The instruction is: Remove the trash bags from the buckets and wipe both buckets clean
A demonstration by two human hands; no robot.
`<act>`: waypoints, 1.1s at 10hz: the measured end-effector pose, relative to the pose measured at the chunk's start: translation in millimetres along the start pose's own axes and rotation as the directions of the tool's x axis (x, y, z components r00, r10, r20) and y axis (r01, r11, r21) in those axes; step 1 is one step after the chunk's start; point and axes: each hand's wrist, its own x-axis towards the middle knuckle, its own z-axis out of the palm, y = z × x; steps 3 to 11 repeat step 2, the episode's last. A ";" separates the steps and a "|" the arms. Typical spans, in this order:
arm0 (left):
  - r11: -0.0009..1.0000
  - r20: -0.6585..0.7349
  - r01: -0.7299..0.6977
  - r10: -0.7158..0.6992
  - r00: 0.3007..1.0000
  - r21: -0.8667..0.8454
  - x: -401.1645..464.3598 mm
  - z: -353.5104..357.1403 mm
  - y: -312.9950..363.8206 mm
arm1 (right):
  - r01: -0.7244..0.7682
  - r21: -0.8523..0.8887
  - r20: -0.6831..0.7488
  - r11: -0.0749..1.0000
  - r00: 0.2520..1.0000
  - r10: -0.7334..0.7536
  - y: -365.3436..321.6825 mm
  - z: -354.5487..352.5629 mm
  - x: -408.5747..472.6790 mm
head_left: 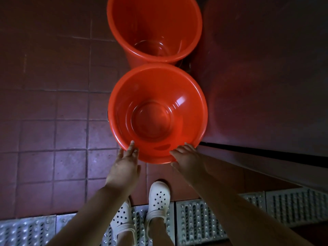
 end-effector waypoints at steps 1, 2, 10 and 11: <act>1.000 -0.055 -0.004 0.002 0.998 -0.025 -9.3 -12.6 3.2 | -0.008 0.056 0.006 0.998 1.000 0.008 -7.5 -9.9 -3.1; 1.000 -0.079 -0.005 0.006 0.997 0.005 -22.0 -36.8 8.0 | -0.070 0.034 0.016 0.997 0.997 0.069 -12.7 -31.6 -7.5; 1.000 -0.079 -0.005 0.006 0.997 0.005 -22.0 -36.8 8.0 | -0.070 0.034 0.016 0.997 0.997 0.069 -12.7 -31.6 -7.5; 1.000 -0.079 -0.005 0.006 0.997 0.005 -22.0 -36.8 8.0 | -0.070 0.034 0.016 0.997 0.997 0.069 -12.7 -31.6 -7.5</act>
